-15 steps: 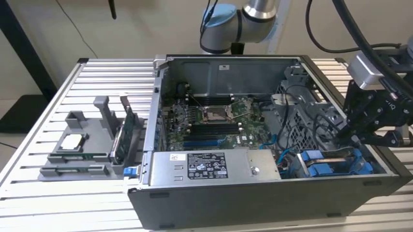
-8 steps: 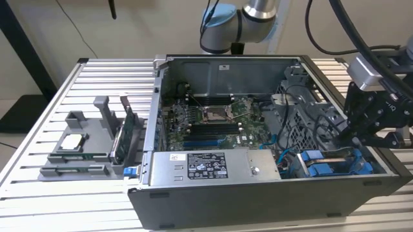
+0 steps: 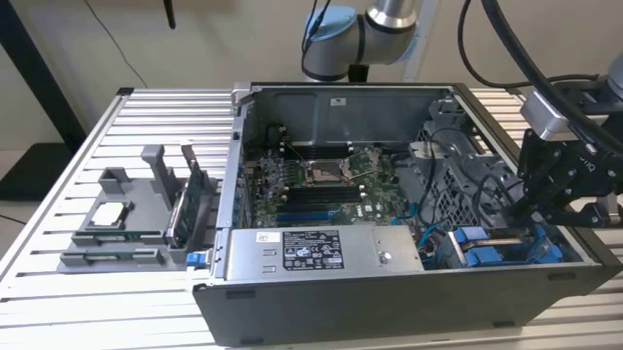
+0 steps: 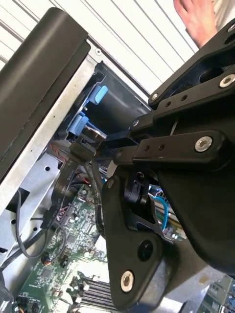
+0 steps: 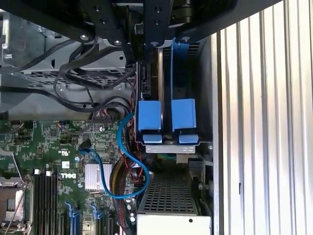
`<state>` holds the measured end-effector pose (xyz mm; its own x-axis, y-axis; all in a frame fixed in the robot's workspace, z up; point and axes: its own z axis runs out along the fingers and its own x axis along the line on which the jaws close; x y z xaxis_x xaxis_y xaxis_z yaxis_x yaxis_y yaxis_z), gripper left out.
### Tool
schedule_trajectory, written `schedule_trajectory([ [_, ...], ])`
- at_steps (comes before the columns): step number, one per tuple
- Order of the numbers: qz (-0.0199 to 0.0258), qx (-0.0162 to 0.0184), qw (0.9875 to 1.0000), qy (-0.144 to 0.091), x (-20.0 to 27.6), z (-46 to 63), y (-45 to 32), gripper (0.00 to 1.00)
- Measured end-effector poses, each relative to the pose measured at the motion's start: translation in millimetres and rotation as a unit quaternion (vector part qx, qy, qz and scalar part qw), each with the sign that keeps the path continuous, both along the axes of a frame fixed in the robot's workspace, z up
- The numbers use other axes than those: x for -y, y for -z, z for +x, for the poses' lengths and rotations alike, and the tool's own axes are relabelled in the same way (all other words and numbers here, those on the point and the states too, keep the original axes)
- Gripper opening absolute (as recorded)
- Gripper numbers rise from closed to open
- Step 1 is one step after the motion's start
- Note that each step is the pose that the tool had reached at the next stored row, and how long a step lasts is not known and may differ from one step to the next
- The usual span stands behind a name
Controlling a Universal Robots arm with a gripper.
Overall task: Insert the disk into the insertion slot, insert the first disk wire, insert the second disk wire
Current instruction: 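Insert the first disk wire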
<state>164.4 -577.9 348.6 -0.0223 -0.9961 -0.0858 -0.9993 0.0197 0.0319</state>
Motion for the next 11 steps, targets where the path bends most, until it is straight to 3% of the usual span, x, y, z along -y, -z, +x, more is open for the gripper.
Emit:
schedule_trajectory([
  [11, -0.0042, -0.0006, 0.9999, 0.012, -1.9, 3.7, 3.1, 0.19],
])
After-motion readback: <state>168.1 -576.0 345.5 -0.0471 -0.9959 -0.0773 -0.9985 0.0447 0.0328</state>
